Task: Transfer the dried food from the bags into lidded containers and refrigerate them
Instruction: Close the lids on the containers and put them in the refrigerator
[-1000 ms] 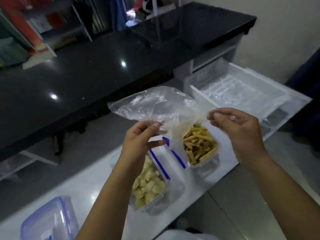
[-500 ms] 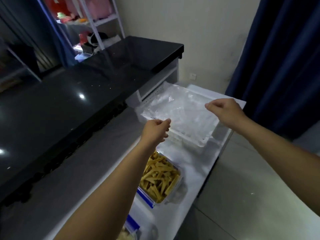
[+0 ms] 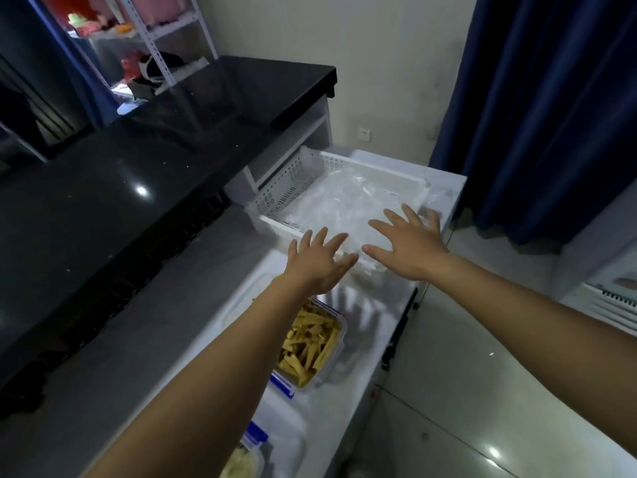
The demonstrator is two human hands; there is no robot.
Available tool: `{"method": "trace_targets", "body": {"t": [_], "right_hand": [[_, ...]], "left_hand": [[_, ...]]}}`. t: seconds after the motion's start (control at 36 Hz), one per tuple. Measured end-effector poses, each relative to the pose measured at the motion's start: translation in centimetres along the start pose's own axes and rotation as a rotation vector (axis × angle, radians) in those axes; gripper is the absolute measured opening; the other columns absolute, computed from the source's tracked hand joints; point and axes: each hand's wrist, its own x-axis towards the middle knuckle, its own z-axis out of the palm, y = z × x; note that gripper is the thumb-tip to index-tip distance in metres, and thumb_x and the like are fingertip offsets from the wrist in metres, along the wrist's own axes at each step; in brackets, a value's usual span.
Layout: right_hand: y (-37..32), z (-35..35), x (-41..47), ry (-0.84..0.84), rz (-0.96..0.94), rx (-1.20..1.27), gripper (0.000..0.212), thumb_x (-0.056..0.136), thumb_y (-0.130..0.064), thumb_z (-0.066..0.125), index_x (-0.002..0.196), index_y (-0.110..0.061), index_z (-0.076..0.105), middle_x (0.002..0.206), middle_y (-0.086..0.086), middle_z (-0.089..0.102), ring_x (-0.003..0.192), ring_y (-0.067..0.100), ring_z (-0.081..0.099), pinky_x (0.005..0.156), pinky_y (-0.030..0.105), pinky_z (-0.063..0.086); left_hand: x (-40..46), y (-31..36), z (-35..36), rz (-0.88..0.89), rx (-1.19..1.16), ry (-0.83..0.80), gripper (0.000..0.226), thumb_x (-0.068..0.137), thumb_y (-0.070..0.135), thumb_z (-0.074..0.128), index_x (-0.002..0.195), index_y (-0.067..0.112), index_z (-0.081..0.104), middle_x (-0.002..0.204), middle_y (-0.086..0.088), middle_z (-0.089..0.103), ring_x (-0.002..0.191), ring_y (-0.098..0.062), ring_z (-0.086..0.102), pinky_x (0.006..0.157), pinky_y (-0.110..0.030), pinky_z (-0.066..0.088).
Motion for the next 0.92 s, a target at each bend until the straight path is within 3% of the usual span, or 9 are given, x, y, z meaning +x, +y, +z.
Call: {"method": "trace_targets", "body": {"t": [0.14,0.22,0.31,0.42,0.53,0.69,0.78,0.92], "right_hand": [[-0.4,-1.2,-5.1,0.112,-0.001,0.149,0.071,0.089,-0.078,0.031,0.152,-0.044,0.027,0.167,-0.003,0.013,0.154,0.023,0.002,0.119,0.055,-0.001],[-0.9,-1.2,-9.4,0.173,0.03,0.287,0.074,0.085,-0.079,0.032,0.149,-0.043,0.034,0.167,-0.004,0.016,0.154,0.019,0.005,0.119,0.054,0.005],[-1.5,0.6,-15.2,0.216,0.111,0.388,0.072,0.086,-0.076,0.039,0.15,-0.042,0.035,0.166,-0.005,0.019,0.153,0.018,0.009,0.119,0.051,0.008],[-2.4,5.0,-24.2,0.179,0.293,0.452,0.062,0.093,-0.058,0.055,0.149,-0.036,0.041,0.162,0.0,0.029,0.151,0.023,0.019,0.12,0.047,0.015],[-2.9,10.3,-33.2,0.06,0.499,0.511,0.059,0.093,-0.049,0.061,0.147,-0.032,0.045,0.161,0.001,0.033,0.15,0.023,0.024,0.12,0.044,0.02],[-2.0,15.7,-43.2,-0.209,0.69,0.496,0.064,0.095,-0.055,0.054,0.152,-0.036,0.034,0.164,-0.001,0.024,0.152,0.022,0.016,0.121,0.044,0.017],[-0.8,17.0,-45.3,-0.237,0.721,0.479,0.065,0.094,-0.056,0.053,0.152,-0.036,0.034,0.164,0.001,0.026,0.152,0.024,0.018,0.121,0.046,0.018],[1.2,18.8,-46.0,-0.279,0.731,0.515,0.065,0.093,-0.054,0.053,0.153,-0.035,0.033,0.164,0.001,0.024,0.151,0.022,0.017,0.12,0.048,0.017]], "left_hand": [[-5.2,1.2,-0.7,0.035,-0.104,0.055,0.07,0.097,0.068,0.038,0.158,0.043,0.015,0.17,-0.002,0.002,0.156,-0.03,-0.001,0.124,-0.052,0.003],[-10.1,2.4,-0.6,0.065,-0.291,0.15,0.07,0.097,0.064,0.045,0.158,0.041,0.02,0.17,-0.001,0.005,0.156,-0.026,0.002,0.125,-0.05,0.008],[-15.5,4.0,1.7,0.118,-0.486,0.246,0.069,0.096,0.059,0.051,0.157,0.038,0.024,0.17,0.001,0.008,0.155,-0.02,0.004,0.125,-0.047,0.011],[-21.9,6.3,7.5,0.202,-0.563,0.269,0.07,0.096,0.05,0.06,0.156,0.031,0.029,0.169,-0.003,0.011,0.155,-0.023,0.007,0.124,-0.045,0.014],[-26.5,8.1,14.6,0.234,-0.582,0.067,0.077,0.094,0.046,0.062,0.157,0.018,0.028,0.167,-0.01,0.019,0.154,-0.026,0.015,0.124,-0.041,0.017],[-30.0,9.0,23.7,0.081,-0.473,-0.339,0.079,0.096,0.05,0.059,0.159,0.025,0.02,0.168,-0.006,0.013,0.154,-0.026,0.016,0.123,-0.042,0.018],[-30.5,9.2,26.3,0.031,-0.416,-0.447,0.078,0.095,0.051,0.059,0.159,0.027,0.02,0.168,-0.006,0.014,0.153,-0.027,0.019,0.122,-0.043,0.02],[-29.8,9.8,28.7,0.034,-0.337,-0.49,0.079,0.097,0.049,0.058,0.159,0.019,0.021,0.167,-0.008,0.019,0.151,-0.025,0.025,0.122,-0.04,0.024]]}}
